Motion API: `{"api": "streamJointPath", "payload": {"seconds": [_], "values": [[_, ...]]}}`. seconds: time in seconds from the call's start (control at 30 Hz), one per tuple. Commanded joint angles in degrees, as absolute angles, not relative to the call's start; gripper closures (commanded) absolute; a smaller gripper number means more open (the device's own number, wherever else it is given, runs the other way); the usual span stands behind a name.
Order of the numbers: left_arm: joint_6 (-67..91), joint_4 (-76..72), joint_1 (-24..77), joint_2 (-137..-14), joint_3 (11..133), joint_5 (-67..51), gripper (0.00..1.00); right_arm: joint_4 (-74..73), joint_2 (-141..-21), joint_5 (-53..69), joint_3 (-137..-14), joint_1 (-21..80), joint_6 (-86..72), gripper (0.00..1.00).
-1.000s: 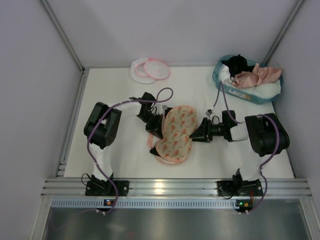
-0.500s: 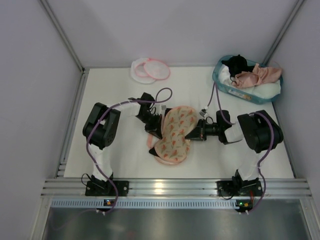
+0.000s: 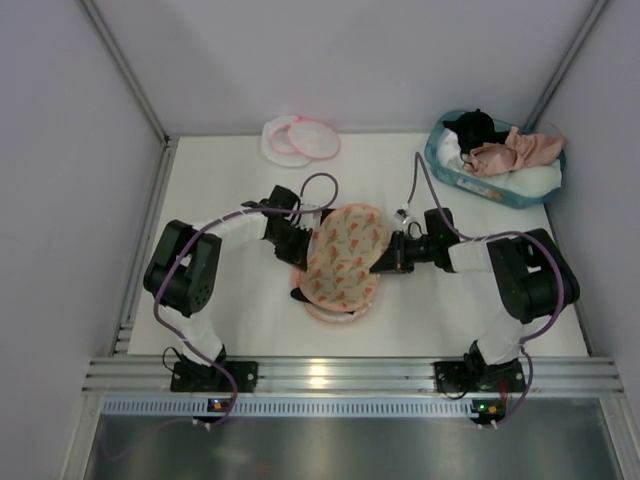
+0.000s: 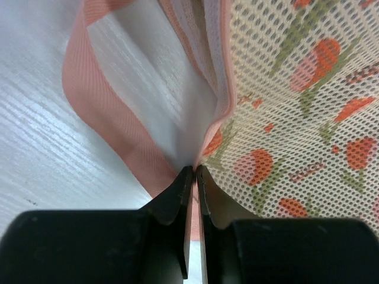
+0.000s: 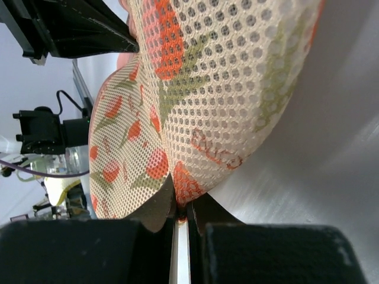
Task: Place the bra in the laundry bag and zip it closed
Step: Zip the laundry bag at the center of the board.
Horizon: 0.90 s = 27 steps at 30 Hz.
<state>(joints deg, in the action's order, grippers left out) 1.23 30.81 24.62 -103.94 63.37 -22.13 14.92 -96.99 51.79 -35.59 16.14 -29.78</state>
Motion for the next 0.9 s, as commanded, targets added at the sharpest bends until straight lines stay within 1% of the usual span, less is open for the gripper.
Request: {"api": "streamJointPath", "payload": {"seconds": [0.0,0.03,0.2,0.27,0.33,0.37,0.4,0.47,0.5,0.53,0.6,0.7,0.8,0.83,0.87], "values": [[-4.0,32.4,23.5,-101.3,61.2,-13.9,0.86,10.4,-96.8,49.6,-38.0,16.0,-25.8,1.00],[-4.7,32.5,23.5,-99.2,61.6,-14.9,0.79,10.3,-96.6,49.7,-38.2,16.3,-25.8,1.00],[-11.8,32.5,23.6,-90.0,65.1,-20.8,0.63,9.3,-96.4,51.0,-38.7,16.7,-25.7,1.00],[-17.6,32.6,23.9,-85.4,66.6,-22.4,0.60,8.7,-96.7,51.2,-39.4,16.7,-25.7,1.00],[-24.0,33.3,27.7,-81.1,67.0,-22.9,0.55,8.3,-97.4,51.7,-39.8,16.8,-26.0,1.00],[-30.8,35.4,29.9,-80.3,67.6,-21.7,0.53,8.0,-97.6,51.9,-40.1,16.9,-26.1,1.00],[-33.8,36.6,35.5,-79.7,68.1,-20.4,0.52,7.7,-97.7,51.9,-40.3,16.8,-26.1,1.00],[-41.3,40.2,41.4,-80.7,70.0,-16.1,0.52,7.6,-98.0,51.9,-40.6,17.2,-26.2,1.00],[-43.1,43.8,44.4,-81.6,72.7,-14.8,0.52,7.6,-98.1,51.9,-40.6,17.4,-26.5,1.00],[-44.4,45.4,49.8,-84.3,74.0,-11.7,0.51,7.4,-98.2,51.9,-40.8,17.5,-26.5,1.00],[-46.4,48.4,56.7,-87.3,78.1,-9.0,0.52,6.9,-98.3,51.9,-41.1,17.5,-26.5,1.00],[-47.5,51.0,63.3,-94.0,83.7,-5.1,0.51,5.3,-98.8,51.8,-42.3,17.6,-26.2,1.00],[-47.6,55.5,67.8,-102.4,90.0,-2.5,0.51,4.7,-98.7,51.1,-42.4,17.8,-26.1,1.00],[-47.2,57.3,68.7,-106.1,93.7,-2.1,0.50,4.6,-98.6,51.0,-42.6,18.1,-26.1,1.00],[-46.7,57.8,69.4,-107.8,95.0,-1.4,0.48,4.3,-98.8,50.7,-42.9,18.4,-26.2,1.00]]}}
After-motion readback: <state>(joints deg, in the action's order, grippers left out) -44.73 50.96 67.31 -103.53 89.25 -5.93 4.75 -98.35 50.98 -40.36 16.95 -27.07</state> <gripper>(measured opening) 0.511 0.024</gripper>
